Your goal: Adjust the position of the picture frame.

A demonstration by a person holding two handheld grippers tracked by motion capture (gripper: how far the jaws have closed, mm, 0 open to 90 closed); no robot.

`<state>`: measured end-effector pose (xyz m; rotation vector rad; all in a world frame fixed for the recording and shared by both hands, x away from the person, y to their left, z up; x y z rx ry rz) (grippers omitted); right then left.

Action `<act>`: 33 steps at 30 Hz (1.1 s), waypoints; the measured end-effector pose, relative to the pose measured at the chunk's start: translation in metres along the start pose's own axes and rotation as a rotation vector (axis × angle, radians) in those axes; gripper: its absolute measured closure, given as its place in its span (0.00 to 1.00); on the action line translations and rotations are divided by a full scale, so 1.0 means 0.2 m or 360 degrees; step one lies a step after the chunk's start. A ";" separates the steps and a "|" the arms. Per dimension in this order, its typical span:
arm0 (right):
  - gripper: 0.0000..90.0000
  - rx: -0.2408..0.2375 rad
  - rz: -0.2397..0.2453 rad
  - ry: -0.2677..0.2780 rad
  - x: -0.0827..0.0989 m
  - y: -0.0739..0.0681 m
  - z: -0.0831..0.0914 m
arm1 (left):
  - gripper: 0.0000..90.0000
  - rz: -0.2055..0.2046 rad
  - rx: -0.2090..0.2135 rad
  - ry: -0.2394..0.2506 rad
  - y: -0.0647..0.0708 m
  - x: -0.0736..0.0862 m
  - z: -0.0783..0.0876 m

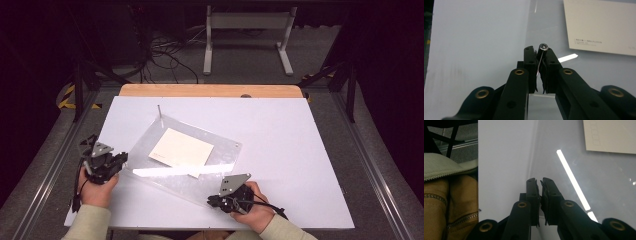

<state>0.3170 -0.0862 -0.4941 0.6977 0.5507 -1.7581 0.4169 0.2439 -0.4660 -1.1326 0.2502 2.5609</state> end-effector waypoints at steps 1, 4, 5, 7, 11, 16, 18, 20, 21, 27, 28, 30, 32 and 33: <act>0.93 0.0008 -0.0010 0.0004 0.00 0.00 0.00 | 0.93 -0.0006 -0.0002 0.0007 0.01 -0.03 -0.02; 0.93 0.0023 -0.0017 0.0015 0.00 -0.01 0.00 | 0.93 -0.0030 0.0007 0.0038 0.04 -0.13 -0.10; 0.93 0.0029 -0.0023 0.0021 0.01 -0.01 0.00 | 0.93 -0.0031 0.0022 0.0047 0.04 -0.16 -0.13; 0.93 0.0043 -0.0025 0.0028 0.01 -0.01 0.00 | 0.93 -0.0036 0.0029 0.0042 0.06 -0.20 -0.19; 0.93 0.0071 -0.0035 0.0032 0.01 -0.02 0.00 | 0.93 -0.0047 0.0040 0.0071 0.12 -0.30 -0.30; 0.93 0.0095 -0.0051 0.0037 0.01 -0.03 0.00 | 0.92 -0.0065 0.0097 0.0115 0.19 -0.39 -0.41; 0.93 0.0108 -0.0069 0.0042 0.01 -0.03 0.00 | 0.93 -0.0058 0.0093 0.0114 0.22 -0.41 -0.47; 0.93 0.0117 -0.0087 0.0048 0.01 -0.03 0.00 | 0.93 -0.0031 0.0121 0.0098 0.24 -0.39 -0.57; 0.93 0.0117 -0.0087 0.0048 0.01 -0.03 0.00 | 0.93 -0.0031 0.0121 0.0098 0.24 -0.39 -0.57; 0.91 0.0117 -0.0146 0.0067 0.01 -0.03 0.00 | 0.89 -0.0012 0.0188 0.0130 0.23 -0.39 -0.56; 0.89 0.0099 -0.0170 0.0067 0.01 -0.03 0.00 | 0.87 0.0004 0.0203 0.0131 0.23 -0.39 -0.55; 0.84 0.0100 -0.0172 0.0072 0.00 -0.02 0.02 | 0.82 -0.0004 0.0156 0.0164 0.22 -0.40 -0.48; 0.83 0.0116 -0.0197 0.0147 -0.02 0.02 0.08 | 0.77 -0.0045 0.0143 0.0186 0.23 -0.40 -0.41; 0.82 0.0144 -0.0217 0.0198 -0.03 0.06 0.13 | 0.76 -0.0075 0.0147 0.0191 0.24 -0.40 -0.38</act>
Point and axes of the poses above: each handheld gripper's, and its own axes: z roughly backward along the jaws, x roughly out of its underside, y roughly to its right, the point moved 6 cm from there along -z, roughly forward along the jaws, and after that the axes turned 2 degrees about -y, right-handed, at the moved point
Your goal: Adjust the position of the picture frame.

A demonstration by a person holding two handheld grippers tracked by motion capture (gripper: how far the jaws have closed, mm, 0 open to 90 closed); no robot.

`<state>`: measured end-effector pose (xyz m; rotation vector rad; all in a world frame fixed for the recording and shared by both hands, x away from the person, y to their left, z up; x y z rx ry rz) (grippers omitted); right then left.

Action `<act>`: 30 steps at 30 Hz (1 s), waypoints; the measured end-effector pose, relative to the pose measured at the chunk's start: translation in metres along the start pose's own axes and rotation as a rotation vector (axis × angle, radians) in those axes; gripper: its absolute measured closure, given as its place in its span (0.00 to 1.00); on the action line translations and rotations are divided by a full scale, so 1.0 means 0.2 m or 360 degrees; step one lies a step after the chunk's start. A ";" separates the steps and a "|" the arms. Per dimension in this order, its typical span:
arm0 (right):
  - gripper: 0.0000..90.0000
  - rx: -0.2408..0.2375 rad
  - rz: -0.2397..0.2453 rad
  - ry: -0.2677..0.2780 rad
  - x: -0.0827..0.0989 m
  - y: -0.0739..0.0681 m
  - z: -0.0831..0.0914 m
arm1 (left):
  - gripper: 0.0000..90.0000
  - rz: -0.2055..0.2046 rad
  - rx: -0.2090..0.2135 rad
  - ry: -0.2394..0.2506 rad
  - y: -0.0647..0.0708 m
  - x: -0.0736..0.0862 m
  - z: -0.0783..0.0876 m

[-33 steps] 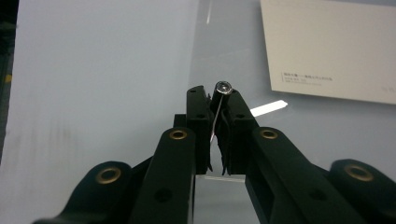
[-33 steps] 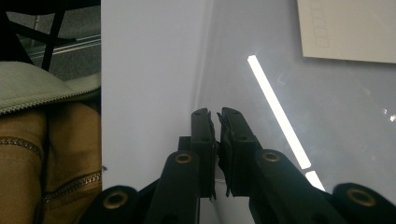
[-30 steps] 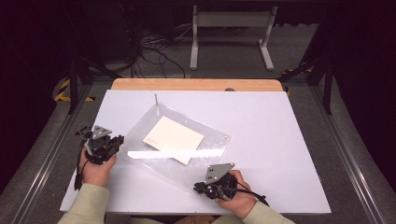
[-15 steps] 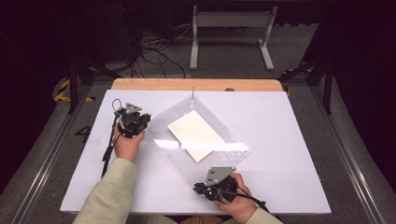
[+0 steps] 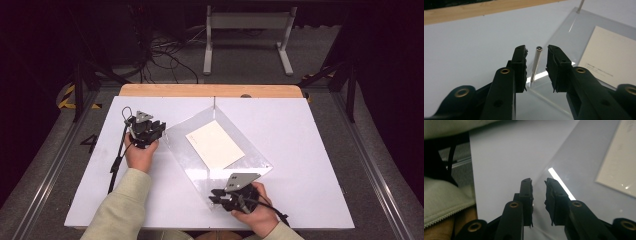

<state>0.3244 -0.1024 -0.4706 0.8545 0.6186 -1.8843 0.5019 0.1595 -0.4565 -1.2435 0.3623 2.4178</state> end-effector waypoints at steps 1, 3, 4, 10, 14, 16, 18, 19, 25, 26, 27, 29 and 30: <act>0.82 0.0023 -0.0013 0.0023 -0.01 0.03 0.03 | 0.75 -0.0031 0.0010 0.0006 0.02 0.00 0.03; 0.81 0.0100 -0.0071 0.0071 -0.02 0.12 0.12 | 0.74 -0.0080 0.0066 0.0029 0.05 0.01 0.10; 0.81 0.0141 -0.0104 0.0085 -0.02 0.18 0.16 | 0.74 -0.0074 0.0108 0.0047 0.07 0.02 0.14; 0.79 0.0378 -0.0297 0.0088 0.06 0.46 0.35 | 0.72 -0.0160 0.0281 0.0078 0.19 0.07 0.28; 0.79 0.0482 -0.0401 0.0049 0.11 0.59 0.41 | 0.68 -0.0260 0.0362 0.0046 0.30 0.12 0.34; 0.79 0.0529 -0.0424 -0.0005 0.14 0.64 0.42 | 0.67 -0.0282 0.0385 0.0032 0.33 0.14 0.35; 0.79 0.0542 -0.0440 -0.0061 0.18 0.67 0.41 | 0.71 -0.0328 0.0410 0.0020 0.37 0.16 0.38; 0.79 0.0545 -0.0448 -0.0081 0.19 0.68 0.40 | 0.73 -0.0348 0.0413 0.0015 0.38 0.17 0.38; 0.80 0.0571 -0.0475 -0.0177 0.26 0.71 0.38 | 0.75 -0.0395 0.0488 -0.0033 0.45 0.25 0.43; 0.80 0.0571 -0.0475 -0.0177 0.26 0.71 0.38 | 0.75 -0.0395 0.0488 -0.0033 0.45 0.25 0.43; 0.80 0.0570 -0.0479 -0.0189 0.27 0.72 0.38 | 0.75 -0.0387 0.0495 -0.0045 0.45 0.26 0.43; 0.80 0.0581 -0.0480 -0.0220 0.29 0.72 0.38 | 0.75 -0.0393 0.0491 -0.0062 0.44 0.28 0.43; 0.81 0.0582 -0.0483 -0.0236 0.31 0.72 0.38 | 0.75 -0.0386 0.0485 -0.0072 0.44 0.29 0.44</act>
Point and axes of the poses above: each handheld gripper's, and its own axes: z roughly backward along the jaws, x roughly out of its underside, y roughly to its right, the point moved 6 cm from there along -z, roughly forward along the jaws, and after that the axes turned 2 degrees about -y, right-handed, at the moved point
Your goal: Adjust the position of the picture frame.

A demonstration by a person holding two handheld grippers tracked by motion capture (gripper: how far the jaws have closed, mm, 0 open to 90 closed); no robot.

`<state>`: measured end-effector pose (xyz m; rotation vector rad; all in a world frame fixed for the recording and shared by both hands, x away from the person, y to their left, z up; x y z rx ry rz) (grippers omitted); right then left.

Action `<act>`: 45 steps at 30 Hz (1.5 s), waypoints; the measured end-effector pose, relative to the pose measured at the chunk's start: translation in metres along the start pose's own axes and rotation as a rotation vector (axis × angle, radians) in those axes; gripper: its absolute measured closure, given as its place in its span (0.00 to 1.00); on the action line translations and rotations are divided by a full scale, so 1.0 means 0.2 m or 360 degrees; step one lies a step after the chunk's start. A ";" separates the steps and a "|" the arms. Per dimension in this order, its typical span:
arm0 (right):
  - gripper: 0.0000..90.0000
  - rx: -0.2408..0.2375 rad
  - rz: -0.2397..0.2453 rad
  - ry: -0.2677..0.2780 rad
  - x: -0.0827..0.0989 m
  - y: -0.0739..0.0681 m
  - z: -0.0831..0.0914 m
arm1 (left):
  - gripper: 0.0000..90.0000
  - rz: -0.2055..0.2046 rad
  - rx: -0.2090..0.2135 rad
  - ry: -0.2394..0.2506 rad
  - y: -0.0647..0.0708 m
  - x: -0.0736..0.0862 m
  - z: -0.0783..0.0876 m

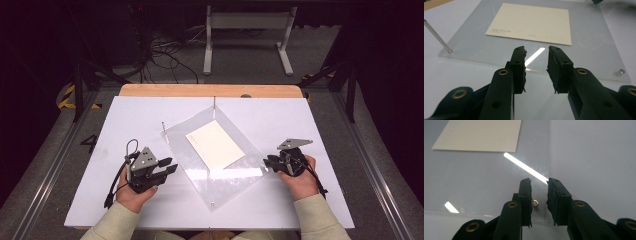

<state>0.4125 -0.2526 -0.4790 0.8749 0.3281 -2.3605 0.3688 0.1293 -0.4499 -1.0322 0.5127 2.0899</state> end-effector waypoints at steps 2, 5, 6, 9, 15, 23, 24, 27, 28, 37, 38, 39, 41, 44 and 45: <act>0.84 -0.0018 0.0000 -0.0017 0.02 0.00 -0.01 | 0.76 0.0004 -0.0005 -0.0008 0.00 0.01 0.00; 0.92 -0.0034 0.0023 -0.0029 0.03 -0.02 0.00 | 0.76 0.0016 -0.0012 -0.0016 -0.02 0.03 0.01; 0.92 -0.0025 0.0035 -0.0037 0.03 -0.02 0.00 | 0.76 0.0014 -0.0014 -0.0027 -0.02 0.03 0.01; 0.92 0.0005 0.0074 -0.0039 0.03 -0.03 0.00 | 0.76 0.0032 -0.0012 -0.0040 -0.04 0.05 0.00; 0.92 -0.0089 0.0190 -0.0078 0.06 -0.16 0.02 | 0.75 0.0084 -0.0042 -0.0072 -0.07 0.07 -0.01; 0.92 -0.0210 0.0371 -0.0153 0.09 -0.35 0.04 | 0.75 0.0170 -0.0179 -0.0098 -0.18 0.11 -0.01; 0.92 -0.0223 0.0389 -0.0160 0.09 -0.37 0.04 | 0.75 0.0184 -0.0201 -0.0117 -0.20 0.12 -0.01; 0.92 -0.0273 0.0448 -0.0172 0.10 -0.44 0.05 | 0.75 0.0228 -0.0255 -0.0136 -0.25 0.14 -0.01; 0.92 -0.0284 0.0463 -0.0177 0.10 -0.46 0.05 | 0.75 0.0258 -0.0275 -0.0141 -0.27 0.15 -0.01; 0.92 -0.0409 0.0606 -0.0204 0.13 -0.62 0.06 | 0.82 0.0370 -0.0355 -0.0257 -0.37 0.21 -0.08; 0.92 -0.0415 0.0627 -0.0207 0.13 -0.64 0.06 | 0.83 0.0368 -0.0356 -0.0261 -0.37 0.21 -0.08; 0.92 -0.0418 0.0636 -0.0207 0.13 -0.65 0.06 | 0.84 0.0376 -0.0354 -0.0266 -0.37 0.21 -0.09; 0.92 -0.0421 0.0648 -0.0205 0.13 -0.66 0.06 | 0.86 0.0384 -0.0350 -0.0274 -0.38 0.21 -0.10; 0.92 -0.0431 0.0641 -0.0198 0.13 -0.66 0.06 | 0.89 0.0412 -0.0329 -0.0295 -0.37 0.22 -0.12; 0.92 -0.0431 0.0640 -0.0195 0.13 -0.66 0.06 | 0.92 0.0414 -0.0303 -0.0313 -0.37 0.22 -0.13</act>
Point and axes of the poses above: each handheld gripper's, and its own axes: z roughly backward along the jaws, x roughly out of its underside, y roughly to its right, the point moved 6 cm from there along -z, roughly forward along the jaws, and after that the axes turned 2 degrees about -y, right-handed, at the moved point
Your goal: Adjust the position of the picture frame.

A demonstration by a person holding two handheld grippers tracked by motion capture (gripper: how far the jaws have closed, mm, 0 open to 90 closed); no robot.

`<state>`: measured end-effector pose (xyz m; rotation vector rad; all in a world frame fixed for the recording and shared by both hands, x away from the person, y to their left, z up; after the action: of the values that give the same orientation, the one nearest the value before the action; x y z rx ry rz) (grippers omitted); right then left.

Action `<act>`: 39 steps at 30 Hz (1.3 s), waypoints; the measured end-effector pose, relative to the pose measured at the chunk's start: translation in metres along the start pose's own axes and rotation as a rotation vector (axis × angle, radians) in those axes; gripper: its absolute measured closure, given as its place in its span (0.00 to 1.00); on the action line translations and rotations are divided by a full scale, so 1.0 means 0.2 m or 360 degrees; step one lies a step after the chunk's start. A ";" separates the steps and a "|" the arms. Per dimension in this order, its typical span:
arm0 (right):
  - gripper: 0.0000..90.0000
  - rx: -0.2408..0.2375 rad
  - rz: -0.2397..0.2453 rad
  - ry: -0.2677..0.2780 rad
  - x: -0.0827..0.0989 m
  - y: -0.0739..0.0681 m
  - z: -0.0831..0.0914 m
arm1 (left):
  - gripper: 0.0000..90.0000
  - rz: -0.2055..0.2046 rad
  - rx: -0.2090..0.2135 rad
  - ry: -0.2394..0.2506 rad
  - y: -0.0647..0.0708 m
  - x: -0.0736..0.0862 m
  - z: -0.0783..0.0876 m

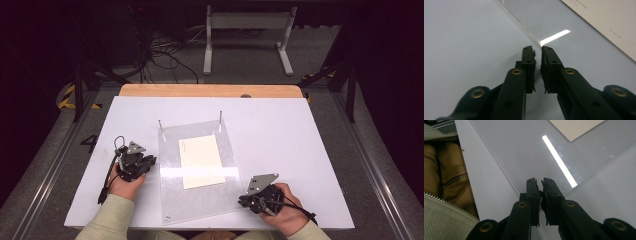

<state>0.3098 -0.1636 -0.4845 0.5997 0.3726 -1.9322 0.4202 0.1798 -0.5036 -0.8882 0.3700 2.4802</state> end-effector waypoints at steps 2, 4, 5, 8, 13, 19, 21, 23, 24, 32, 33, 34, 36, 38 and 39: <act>0.92 0.0004 0.0003 0.0000 0.00 0.00 0.00 | 0.98 0.0010 0.0048 -0.0008 0.02 0.00 -0.01; 0.92 0.0004 0.0003 0.0001 0.00 0.00 0.00 | 1.00 0.0057 0.0104 -0.0026 0.05 -0.01 -0.02; 0.92 0.0005 0.0004 0.0002 0.00 0.00 0.00 | 1.00 0.0042 0.0083 -0.0038 0.05 -0.02 -0.02; 0.92 -0.0002 -0.0001 0.0005 0.00 -0.01 0.00 | 1.00 0.0095 0.0102 -0.0041 0.05 -0.03 -0.03; 0.92 -0.0030 -0.0007 -0.0004 0.01 -0.02 0.01 | 1.00 0.0086 0.0080 -0.0020 0.08 -0.08 -0.08; 0.92 -0.0060 -0.0013 -0.0003 0.04 -0.05 0.03 | 1.00 0.0064 0.0118 -0.0003 0.11 -0.15 -0.15; 0.92 -0.0063 -0.0017 0.0000 0.05 -0.05 0.03 | 1.00 0.0056 0.0130 0.0004 0.11 -0.17 -0.16; 0.92 -0.0065 -0.0013 0.0001 0.05 -0.06 0.03 | 1.00 0.0048 0.0125 0.0007 0.12 -0.18 -0.17; 0.92 -0.0066 -0.0013 0.0001 0.05 -0.06 0.04 | 1.00 0.0052 0.0138 0.0008 0.13 -0.19 -0.18; 0.92 -0.0065 -0.0028 0.0025 0.06 -0.07 0.04 | 0.91 -0.0044 0.0145 0.0014 0.15 -0.17 -0.09; 0.92 -0.0065 -0.0026 0.0026 0.07 -0.07 0.04 | 0.90 -0.0084 0.0148 0.0031 0.16 -0.16 -0.06; 0.92 -0.0066 -0.0027 0.0028 0.07 -0.07 0.04 | 0.89 -0.0109 0.0174 0.0048 0.18 -0.15 -0.03; 0.92 -0.0072 -0.0028 0.0028 0.07 -0.06 0.04 | 0.88 -0.0168 0.0269 0.0082 0.22 -0.12 0.04; 0.92 -0.0072 -0.0024 0.0026 0.07 -0.06 0.04 | 0.88 -0.0215 0.0357 0.0100 0.26 -0.08 0.11; 0.92 -0.0074 -0.0022 0.0025 0.07 -0.06 0.04 | 0.88 -0.0239 0.0381 0.0097 0.27 -0.06 0.13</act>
<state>0.2915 -0.1727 -0.4853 0.5836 0.4312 -1.9277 0.3873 0.1391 -0.4716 -0.8593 0.5856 2.2203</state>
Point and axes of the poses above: each handheld gripper's, and its own axes: z roughly backward along the jaws, x roughly out of its underside, y roughly to its right, the point moved 6 cm from there along -z, roughly forward along the jaws, and after that the axes turned 2 degrees about -y, right-handed, at the moved point
